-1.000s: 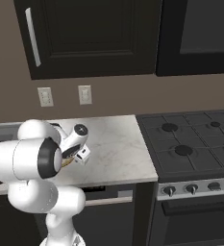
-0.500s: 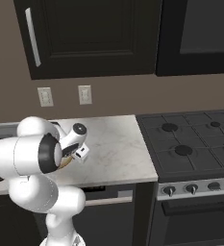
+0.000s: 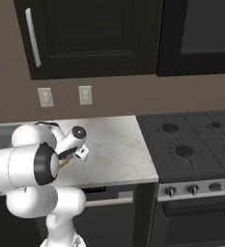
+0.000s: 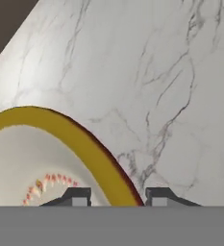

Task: Clear the mugs and bowl far away from the sink.

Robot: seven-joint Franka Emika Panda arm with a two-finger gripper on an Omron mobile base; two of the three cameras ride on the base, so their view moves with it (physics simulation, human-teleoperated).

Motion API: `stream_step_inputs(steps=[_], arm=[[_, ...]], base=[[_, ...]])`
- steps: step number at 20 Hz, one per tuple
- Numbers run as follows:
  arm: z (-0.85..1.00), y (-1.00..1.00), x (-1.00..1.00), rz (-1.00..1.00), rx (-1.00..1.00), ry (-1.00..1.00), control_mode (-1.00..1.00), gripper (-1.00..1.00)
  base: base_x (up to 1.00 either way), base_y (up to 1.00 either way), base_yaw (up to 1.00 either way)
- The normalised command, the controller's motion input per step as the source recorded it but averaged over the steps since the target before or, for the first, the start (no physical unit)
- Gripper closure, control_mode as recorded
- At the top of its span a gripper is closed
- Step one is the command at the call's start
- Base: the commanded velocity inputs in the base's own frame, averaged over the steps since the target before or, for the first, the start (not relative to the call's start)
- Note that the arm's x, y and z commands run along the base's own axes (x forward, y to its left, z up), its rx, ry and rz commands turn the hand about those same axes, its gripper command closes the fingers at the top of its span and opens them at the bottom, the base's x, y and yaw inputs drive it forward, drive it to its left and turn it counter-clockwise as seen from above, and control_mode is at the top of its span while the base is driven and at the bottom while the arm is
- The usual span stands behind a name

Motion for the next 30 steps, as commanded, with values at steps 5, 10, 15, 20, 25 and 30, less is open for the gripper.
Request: stream_step_inputs(steps=[5, 10, 15, 20, 25, 30], arm=[[0.36, -0.19, -0.45, -0.25, 0.12, -0.12, -1.00, 1.00], [0.35, -0.11, -0.11, -0.35, 0.17, 0.03, -1.00, 1.00], [0.56, -0.01, 0.00, -0.39, 0.18, 0.15, -1.00, 1.00], [0.50, -0.03, -0.16, -0.43, 0.14, 0.17, -1.00, 1.00], [0.11, -0.06, -0.34, -0.44, 0.02, -0.02, -1.00, 1.00], [0.07, 0.00, -0.53, -0.30, 0.01, -0.09, -1.00, 1.00]], base=[[0.00, 0.00, 0.00], [0.00, 0.00, 0.00], [0.00, 0.00, 0.00], [0.00, 0.00, 0.00], [0.00, 0.00, 0.00], [0.00, 0.00, 0.00]])
